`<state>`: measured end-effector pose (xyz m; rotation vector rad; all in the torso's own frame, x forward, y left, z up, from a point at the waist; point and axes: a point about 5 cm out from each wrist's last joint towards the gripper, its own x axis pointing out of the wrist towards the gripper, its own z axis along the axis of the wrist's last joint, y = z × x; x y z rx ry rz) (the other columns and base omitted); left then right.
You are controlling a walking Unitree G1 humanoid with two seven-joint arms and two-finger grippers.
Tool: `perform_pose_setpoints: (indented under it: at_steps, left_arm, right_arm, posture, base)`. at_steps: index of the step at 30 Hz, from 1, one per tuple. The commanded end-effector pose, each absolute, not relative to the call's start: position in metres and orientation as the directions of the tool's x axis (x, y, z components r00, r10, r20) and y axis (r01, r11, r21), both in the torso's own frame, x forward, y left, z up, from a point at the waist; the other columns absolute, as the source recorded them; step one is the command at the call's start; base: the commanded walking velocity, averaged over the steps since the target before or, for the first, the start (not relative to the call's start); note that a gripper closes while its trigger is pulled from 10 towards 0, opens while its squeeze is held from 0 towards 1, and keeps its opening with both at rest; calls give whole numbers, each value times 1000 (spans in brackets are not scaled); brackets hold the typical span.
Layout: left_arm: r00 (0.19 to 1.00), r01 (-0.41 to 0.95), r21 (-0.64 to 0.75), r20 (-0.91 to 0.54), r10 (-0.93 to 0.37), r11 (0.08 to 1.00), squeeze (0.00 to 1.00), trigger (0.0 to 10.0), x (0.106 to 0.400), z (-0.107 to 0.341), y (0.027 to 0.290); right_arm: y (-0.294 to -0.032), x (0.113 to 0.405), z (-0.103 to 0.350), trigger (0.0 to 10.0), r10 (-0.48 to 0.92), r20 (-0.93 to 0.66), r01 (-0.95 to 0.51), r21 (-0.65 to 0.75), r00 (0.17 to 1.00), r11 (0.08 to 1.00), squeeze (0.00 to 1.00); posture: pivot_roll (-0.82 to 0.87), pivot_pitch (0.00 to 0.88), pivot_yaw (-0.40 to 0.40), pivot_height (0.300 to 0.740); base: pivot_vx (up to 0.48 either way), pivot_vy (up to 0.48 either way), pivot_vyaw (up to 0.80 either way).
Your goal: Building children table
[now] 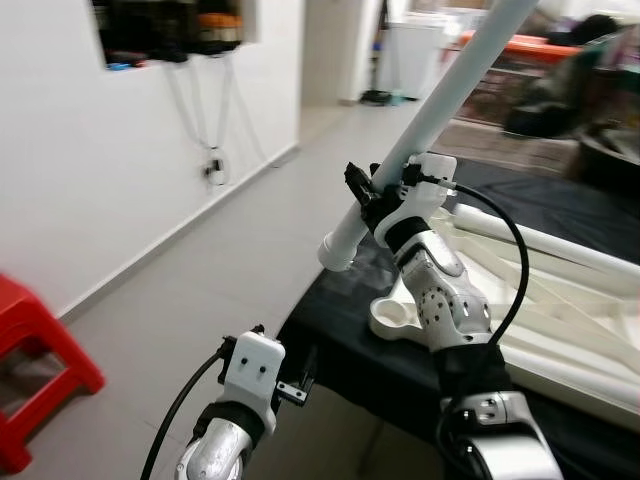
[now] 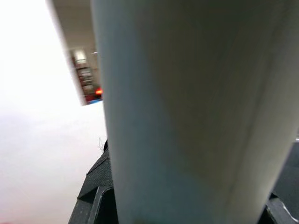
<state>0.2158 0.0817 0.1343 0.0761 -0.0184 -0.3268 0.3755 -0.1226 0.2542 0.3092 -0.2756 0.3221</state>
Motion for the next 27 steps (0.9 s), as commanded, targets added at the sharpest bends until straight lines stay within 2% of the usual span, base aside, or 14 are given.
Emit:
perform_pose_setpoints:
  at_steps: [1,3,11,16,20,24,27]
  left_arm:
    - [947,320,48,-5,-320,946,0,10000,212,135,79]
    - [947,321,44,-11,-321,946,0,10000,208,135,79]
    - [944,330,41,-35,-329,943,0,10000,199,135,80]
    - [945,326,16,-48,-325,945,0,10000,190,138,79]
    - [945,325,11,-49,-324,946,0,10000,188,139,79]
    - [943,329,2,-58,-328,944,0,10000,182,142,78]
    - [943,328,-1,-61,-328,945,0,10000,181,142,78]
  right_arm:
    - [-125,378,258,10000,256,324,-340,238,911,910,0]
    - [-128,381,259,10000,251,324,-333,230,912,914,0]
    - [-133,387,258,10000,259,318,-335,212,912,918,0]
    - [-138,395,264,10000,341,328,-413,183,881,892,0]
    - [-141,397,267,10000,355,331,-425,167,874,890,0]
    - [-156,406,280,10000,317,333,-376,129,888,918,0]
    - [-157,407,286,10000,312,348,-374,125,884,919,0]
  posture:
    - [25,72,-98,740]
    - [34,82,-99,740]
    - [44,107,-87,740]
    - [41,139,-80,740]
    - [45,151,-82,740]
    - [46,172,-81,740]
    - [46,176,-81,740]
  base:
    - [0,0,-800]
    - [0,0,-800]
    - [0,0,0]
    - [0,0,0]
    - [0,0,0]
    - [0,0,-800]
    - [0,0,-800]
